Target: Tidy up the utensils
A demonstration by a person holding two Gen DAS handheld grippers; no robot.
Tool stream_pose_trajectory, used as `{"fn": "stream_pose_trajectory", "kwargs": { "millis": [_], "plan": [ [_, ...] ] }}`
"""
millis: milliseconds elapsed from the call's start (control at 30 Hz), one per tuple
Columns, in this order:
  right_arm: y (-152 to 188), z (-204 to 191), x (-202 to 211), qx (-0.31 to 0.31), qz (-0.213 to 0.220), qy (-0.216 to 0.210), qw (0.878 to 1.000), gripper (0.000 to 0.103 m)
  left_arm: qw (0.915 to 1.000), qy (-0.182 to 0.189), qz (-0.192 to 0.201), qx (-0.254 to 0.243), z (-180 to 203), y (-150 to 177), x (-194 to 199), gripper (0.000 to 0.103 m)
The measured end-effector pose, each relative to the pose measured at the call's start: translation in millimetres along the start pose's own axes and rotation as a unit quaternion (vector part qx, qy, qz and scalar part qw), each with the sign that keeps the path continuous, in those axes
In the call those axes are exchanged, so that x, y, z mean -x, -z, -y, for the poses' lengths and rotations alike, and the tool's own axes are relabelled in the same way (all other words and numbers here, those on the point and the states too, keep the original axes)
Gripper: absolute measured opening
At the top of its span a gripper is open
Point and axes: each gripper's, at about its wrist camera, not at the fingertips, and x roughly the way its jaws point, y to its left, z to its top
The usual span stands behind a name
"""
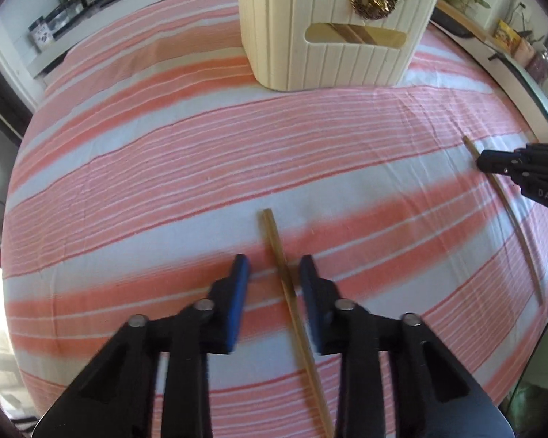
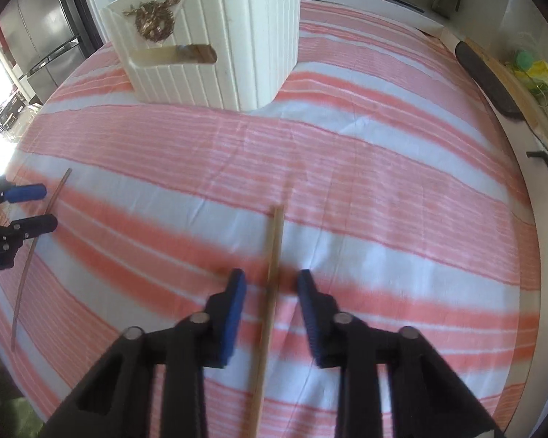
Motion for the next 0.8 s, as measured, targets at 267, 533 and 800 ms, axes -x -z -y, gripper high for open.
{"fn": "stream_pose_trajectory", "kwargs": {
  "millis": [267, 533, 800],
  "plan": [
    [0.5, 12.7, 54.6, -0.046, 0.080, -0.051, 0.994, 0.006, 0.9941, 0.011, 0.086, 0.066, -24.3, 18.5, 58.9, 0.004],
    [29.0, 7.8, 159.8, -0.035, 0.190, -0.093, 0.977, 0.006, 0.9762, 0.043, 0.197, 0.080, -21.9, 36.6, 150.3, 0.004],
    [48.6, -12.6, 202.7, -0.007, 0.282, -0.096, 0.955, 0.006, 0.9579, 0.058, 0.268, 0.084, -18.3, 47.2, 198.4, 0.004]
  ]
}}
